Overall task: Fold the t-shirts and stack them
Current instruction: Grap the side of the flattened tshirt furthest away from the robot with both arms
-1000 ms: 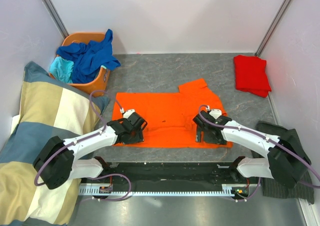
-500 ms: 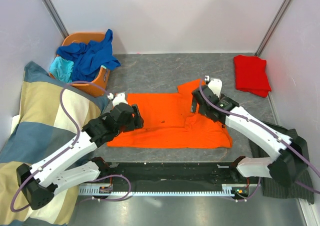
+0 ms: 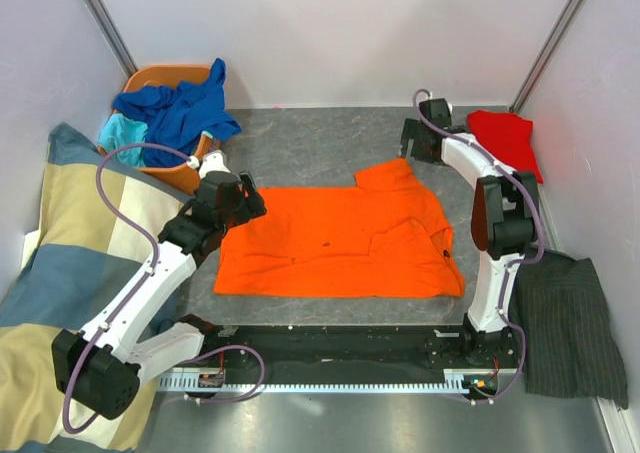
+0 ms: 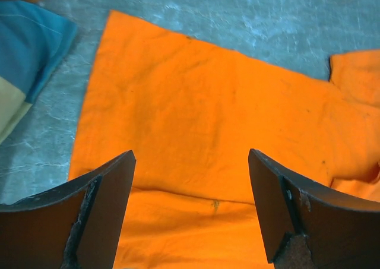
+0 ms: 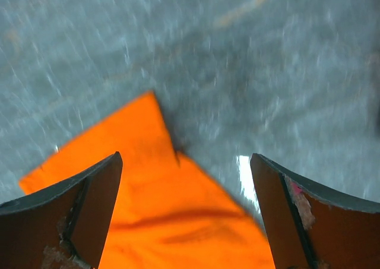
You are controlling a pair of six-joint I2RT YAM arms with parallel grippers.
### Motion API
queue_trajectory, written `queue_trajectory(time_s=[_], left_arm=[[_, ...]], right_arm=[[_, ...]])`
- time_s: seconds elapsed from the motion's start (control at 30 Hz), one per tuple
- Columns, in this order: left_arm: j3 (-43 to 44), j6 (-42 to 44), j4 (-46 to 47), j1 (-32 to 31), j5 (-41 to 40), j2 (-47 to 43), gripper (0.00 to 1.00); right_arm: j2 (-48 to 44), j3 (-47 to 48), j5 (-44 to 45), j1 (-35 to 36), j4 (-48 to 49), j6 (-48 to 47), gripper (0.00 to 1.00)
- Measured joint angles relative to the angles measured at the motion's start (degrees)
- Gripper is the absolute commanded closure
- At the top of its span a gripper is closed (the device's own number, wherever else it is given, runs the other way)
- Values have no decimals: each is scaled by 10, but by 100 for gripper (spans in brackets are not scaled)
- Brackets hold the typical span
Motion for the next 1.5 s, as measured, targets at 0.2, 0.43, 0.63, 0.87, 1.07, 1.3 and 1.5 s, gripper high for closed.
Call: queue_trajectory(time_s=[0.2, 0.43, 0.63, 0.87, 1.07, 1.3, 1.5], left_arm=[[-26, 6, 10, 1, 41, 0, 16], [-29, 8, 17, 4, 56, 2, 16], [-34, 8, 26, 6, 68, 13, 16], [-50, 8, 32, 8, 70, 13, 16], [-61, 8, 34, 11, 70, 13, 16], [-63, 8, 34, 18, 70, 12, 16], [-65, 8, 34, 22, 70, 11, 16]], right_arm=[[59, 70, -88, -42, 16, -37, 4], [123, 88, -173, -47, 4, -69, 12], [133, 105, -213, -41, -2, -78, 21], [144, 116, -220, -38, -11, -87, 44], [149, 120, -222, -38, -12, -88, 55], [161, 137, -226, -38, -20, -88, 58], [176, 158, -237, -38, -20, -88, 75]])
